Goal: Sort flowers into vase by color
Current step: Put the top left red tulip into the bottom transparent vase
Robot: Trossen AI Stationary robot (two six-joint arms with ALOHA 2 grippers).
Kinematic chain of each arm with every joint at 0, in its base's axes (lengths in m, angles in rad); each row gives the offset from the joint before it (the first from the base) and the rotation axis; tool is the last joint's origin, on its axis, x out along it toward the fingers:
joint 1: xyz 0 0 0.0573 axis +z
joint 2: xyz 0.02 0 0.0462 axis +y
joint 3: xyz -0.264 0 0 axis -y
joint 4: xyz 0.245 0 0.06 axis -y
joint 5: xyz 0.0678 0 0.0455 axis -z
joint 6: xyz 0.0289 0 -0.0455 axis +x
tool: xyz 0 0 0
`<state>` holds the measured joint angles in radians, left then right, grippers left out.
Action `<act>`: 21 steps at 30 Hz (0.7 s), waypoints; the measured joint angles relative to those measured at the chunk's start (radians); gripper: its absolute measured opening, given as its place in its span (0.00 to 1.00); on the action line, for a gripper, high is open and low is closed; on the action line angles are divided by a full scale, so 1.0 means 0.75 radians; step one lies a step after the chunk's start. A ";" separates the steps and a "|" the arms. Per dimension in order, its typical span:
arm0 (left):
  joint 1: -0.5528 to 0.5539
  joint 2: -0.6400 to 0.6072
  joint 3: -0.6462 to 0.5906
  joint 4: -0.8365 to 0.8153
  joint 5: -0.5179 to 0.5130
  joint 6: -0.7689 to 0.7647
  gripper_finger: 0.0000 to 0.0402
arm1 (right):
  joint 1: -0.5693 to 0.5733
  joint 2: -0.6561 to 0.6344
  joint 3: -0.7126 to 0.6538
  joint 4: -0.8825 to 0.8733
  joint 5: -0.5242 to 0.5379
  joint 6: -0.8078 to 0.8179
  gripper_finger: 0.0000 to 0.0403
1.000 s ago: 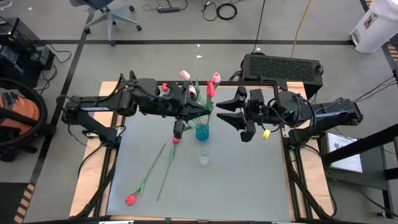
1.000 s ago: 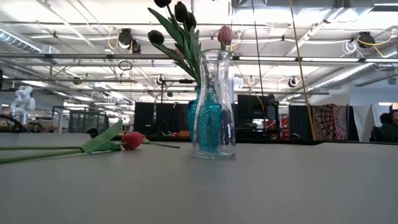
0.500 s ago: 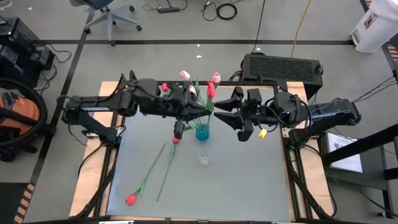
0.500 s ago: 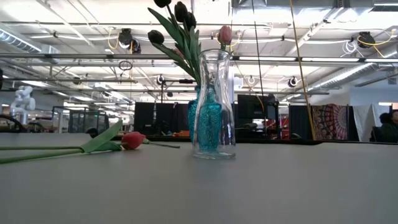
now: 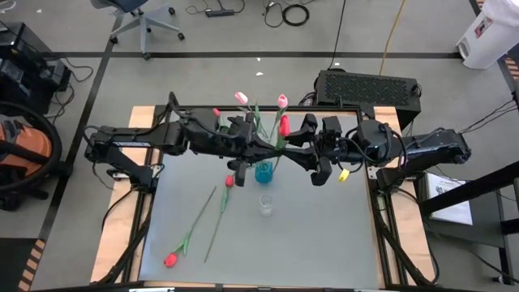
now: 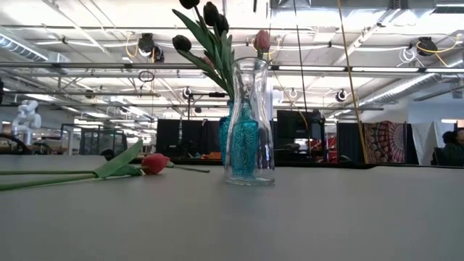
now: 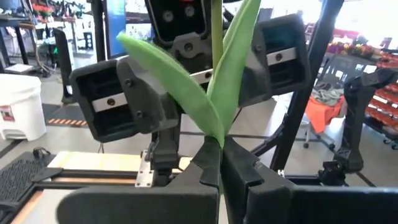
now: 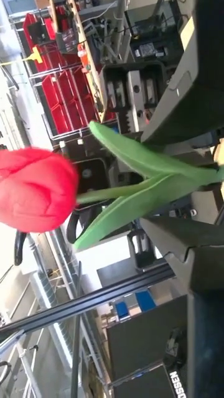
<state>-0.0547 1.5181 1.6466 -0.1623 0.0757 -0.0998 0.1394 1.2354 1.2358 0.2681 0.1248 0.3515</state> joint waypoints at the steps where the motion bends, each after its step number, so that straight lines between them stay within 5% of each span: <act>1: 0.000 0.000 0.000 -0.001 0.000 -0.001 0.00 | 0.000 0.000 0.000 -0.001 0.000 0.000 0.46; 7: 0.000 0.000 0.000 -0.004 0.000 -0.027 0.00 | 0.000 0.000 0.000 -0.007 0.000 0.000 0.38; 16: 0.000 0.000 0.000 -0.006 0.000 -0.041 0.01 | -0.001 0.000 0.000 -0.005 0.000 -0.037 0.11; 21: -0.001 0.000 0.000 -0.005 0.000 -0.069 0.09 | -0.001 -0.001 0.000 -0.005 0.001 -0.067 0.02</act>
<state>-0.0555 1.5181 1.6466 -0.1661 0.0757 -0.1516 0.1390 1.2350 1.2358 0.2642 0.1253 0.3016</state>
